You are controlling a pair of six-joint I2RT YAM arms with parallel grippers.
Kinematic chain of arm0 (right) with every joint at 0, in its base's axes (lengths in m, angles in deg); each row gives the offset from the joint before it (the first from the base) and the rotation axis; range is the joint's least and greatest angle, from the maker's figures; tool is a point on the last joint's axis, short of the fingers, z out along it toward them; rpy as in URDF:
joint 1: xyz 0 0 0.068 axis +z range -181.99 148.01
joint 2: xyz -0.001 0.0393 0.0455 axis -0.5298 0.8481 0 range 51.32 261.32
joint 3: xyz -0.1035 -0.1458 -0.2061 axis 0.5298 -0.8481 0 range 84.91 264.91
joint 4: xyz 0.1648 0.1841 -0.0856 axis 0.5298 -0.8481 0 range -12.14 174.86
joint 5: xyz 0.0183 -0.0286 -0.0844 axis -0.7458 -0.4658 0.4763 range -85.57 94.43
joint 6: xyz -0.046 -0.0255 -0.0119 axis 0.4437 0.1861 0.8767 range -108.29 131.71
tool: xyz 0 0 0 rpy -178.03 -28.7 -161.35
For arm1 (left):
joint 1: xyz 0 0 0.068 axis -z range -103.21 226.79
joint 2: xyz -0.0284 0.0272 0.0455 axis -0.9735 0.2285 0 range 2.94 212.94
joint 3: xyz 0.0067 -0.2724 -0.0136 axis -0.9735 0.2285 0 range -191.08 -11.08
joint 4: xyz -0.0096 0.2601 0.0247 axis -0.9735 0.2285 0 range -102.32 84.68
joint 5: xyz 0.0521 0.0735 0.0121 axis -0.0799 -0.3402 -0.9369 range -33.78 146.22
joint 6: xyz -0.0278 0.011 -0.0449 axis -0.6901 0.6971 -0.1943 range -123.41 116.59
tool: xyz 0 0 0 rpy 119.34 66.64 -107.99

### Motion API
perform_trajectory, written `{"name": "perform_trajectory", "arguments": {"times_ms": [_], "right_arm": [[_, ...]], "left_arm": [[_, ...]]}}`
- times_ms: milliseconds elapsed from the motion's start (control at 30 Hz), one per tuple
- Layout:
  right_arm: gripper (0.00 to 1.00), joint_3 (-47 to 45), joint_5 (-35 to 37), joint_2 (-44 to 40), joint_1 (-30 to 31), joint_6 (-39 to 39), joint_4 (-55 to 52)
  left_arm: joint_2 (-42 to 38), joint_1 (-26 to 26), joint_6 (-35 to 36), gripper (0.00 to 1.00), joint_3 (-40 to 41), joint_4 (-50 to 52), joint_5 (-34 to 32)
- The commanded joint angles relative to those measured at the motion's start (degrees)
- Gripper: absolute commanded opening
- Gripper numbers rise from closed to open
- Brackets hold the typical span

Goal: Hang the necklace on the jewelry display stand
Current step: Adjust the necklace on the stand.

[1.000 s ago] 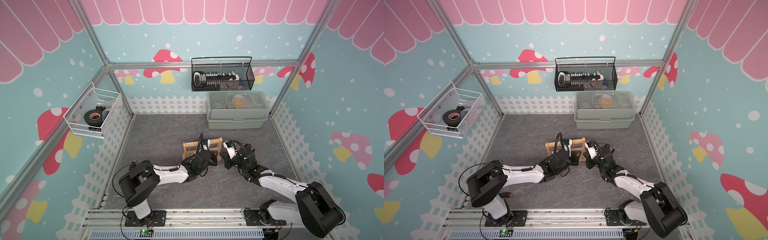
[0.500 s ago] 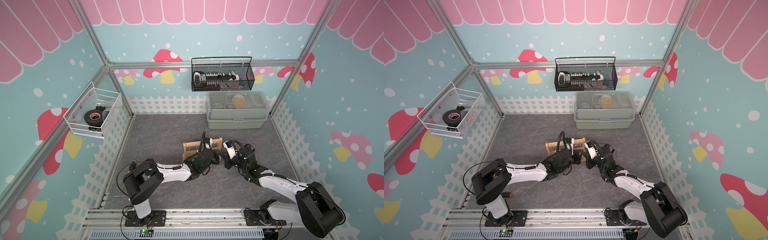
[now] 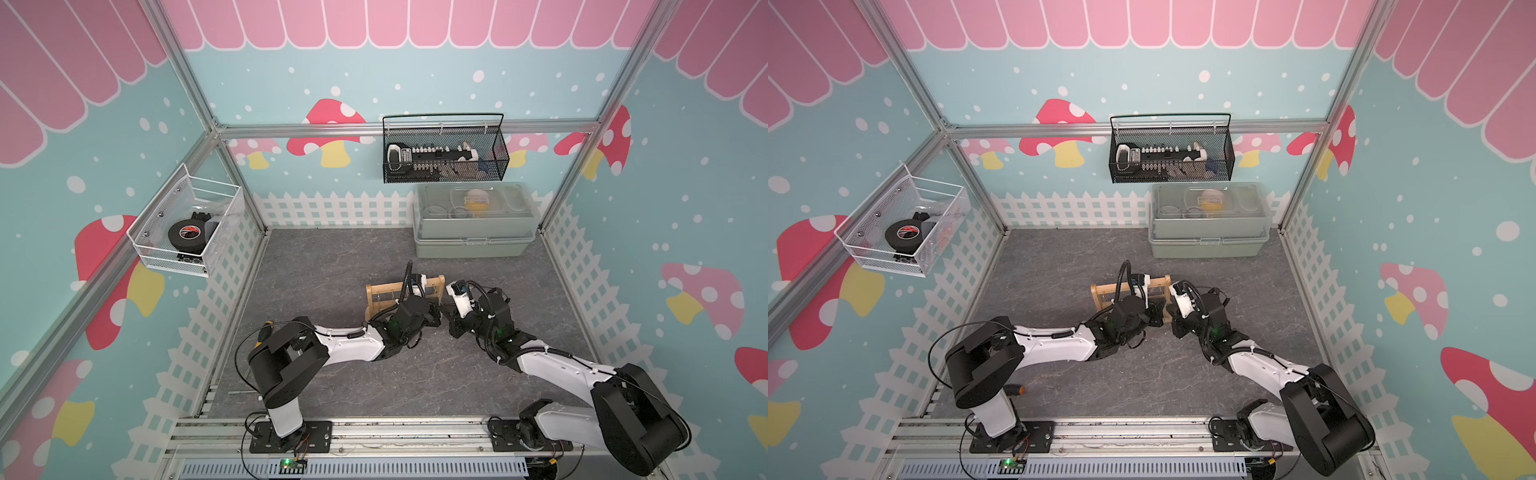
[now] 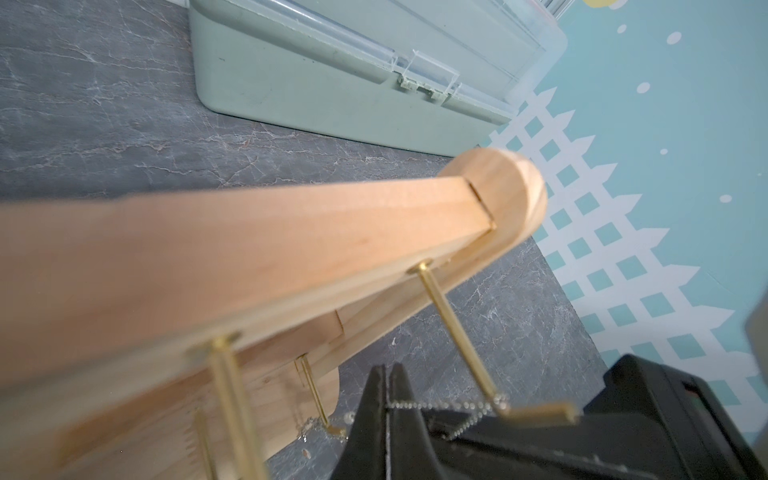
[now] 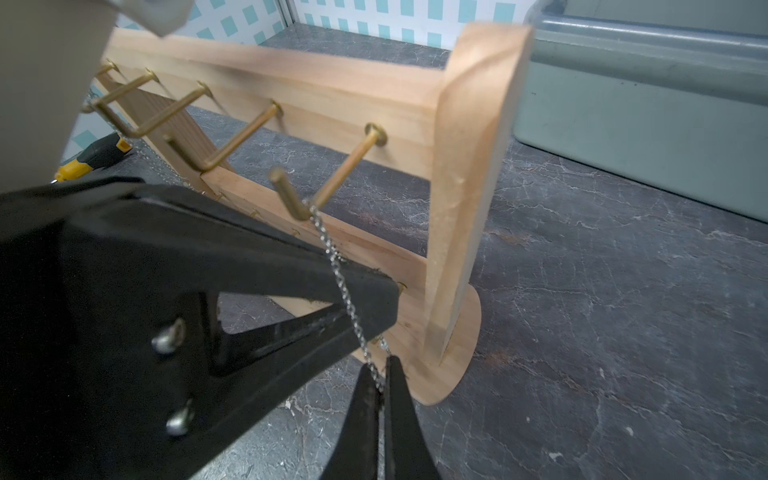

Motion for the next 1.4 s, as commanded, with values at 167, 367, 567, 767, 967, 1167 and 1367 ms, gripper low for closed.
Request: {"name": "perform_trajectory", "arguments": {"times_ms": [167, 367, 567, 767, 967, 1167, 1367], "right_arm": [[0.01, 1.2, 0.9, -1.0, 0.3, 1.0, 0.3], [0.01, 1.2, 0.6, -0.3, 0.2, 0.8, 0.7], [0.01, 1.4, 1.2, 0.4, 0.2, 0.8, 0.9], [0.01, 2.3, 1.2, 2.5, 0.2, 0.7, 2.2], [0.03, 3.4, 2.3, 5.0, 0.2, 1.1, 3.7], [0.04, 3.6, 2.6, 6.5, 0.3, 1.6, 3.9], [0.07, 3.8, 2.3, 7.2, 0.3, 1.6, 3.5]], "left_arm": [[-2.8, 1.6, 1.0, 0.0, 2.1, 1.3, -1.4], [-4.3, 1.6, 1.6, 0.0, 3.2, 2.5, -4.9], [-4.6, 1.1, 0.8, 0.0, 3.5, 4.2, -6.5], [-3.5, 0.3, 0.9, 0.0, 3.0, 3.3, -5.5], [-2.5, -0.2, 0.9, 0.0, 1.9, 3.5, -5.6], [-1.8, -0.5, 1.0, 0.01, 1.3, 3.8, -4.9], [-0.6, -0.5, 0.4, 0.03, 0.6, 4.8, -3.8]]}}
